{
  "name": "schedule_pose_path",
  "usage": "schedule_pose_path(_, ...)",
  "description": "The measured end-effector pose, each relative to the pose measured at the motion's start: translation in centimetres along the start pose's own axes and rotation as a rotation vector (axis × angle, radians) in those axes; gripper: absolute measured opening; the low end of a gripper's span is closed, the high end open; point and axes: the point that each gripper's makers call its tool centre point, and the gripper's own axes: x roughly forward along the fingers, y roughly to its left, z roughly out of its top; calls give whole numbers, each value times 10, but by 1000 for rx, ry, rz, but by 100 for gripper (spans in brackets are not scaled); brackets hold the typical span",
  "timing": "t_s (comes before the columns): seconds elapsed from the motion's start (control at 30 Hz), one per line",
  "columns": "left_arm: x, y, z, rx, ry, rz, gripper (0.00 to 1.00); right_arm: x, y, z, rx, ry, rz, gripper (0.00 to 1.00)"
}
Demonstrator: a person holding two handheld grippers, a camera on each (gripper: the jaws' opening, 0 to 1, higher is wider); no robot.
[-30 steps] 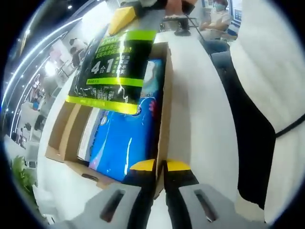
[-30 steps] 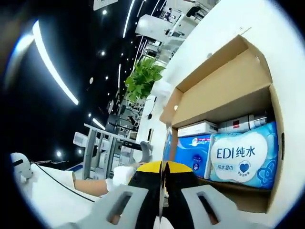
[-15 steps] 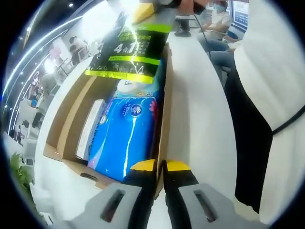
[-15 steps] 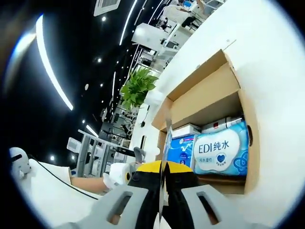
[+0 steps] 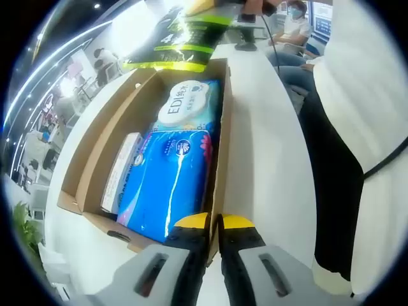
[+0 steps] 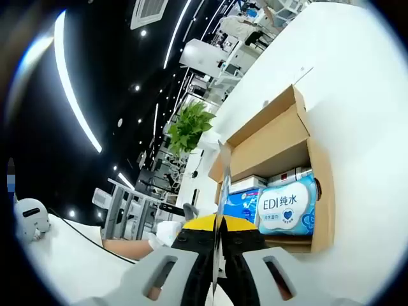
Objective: Operate the shoe box by opening the lid, removing the specified soft item, and placing it in the target area until the item is outside and the box remains undamaged.
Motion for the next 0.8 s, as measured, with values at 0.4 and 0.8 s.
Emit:
schedule_pose_path(0.4,0,-1,0,12,3,-17,4,-27,-13,-11,37,-45,-19,0)
schedule_pose_path(0.8,0,-1,0,6,-4,-11,4,-50,-10,-15,20,-68,-44,0)
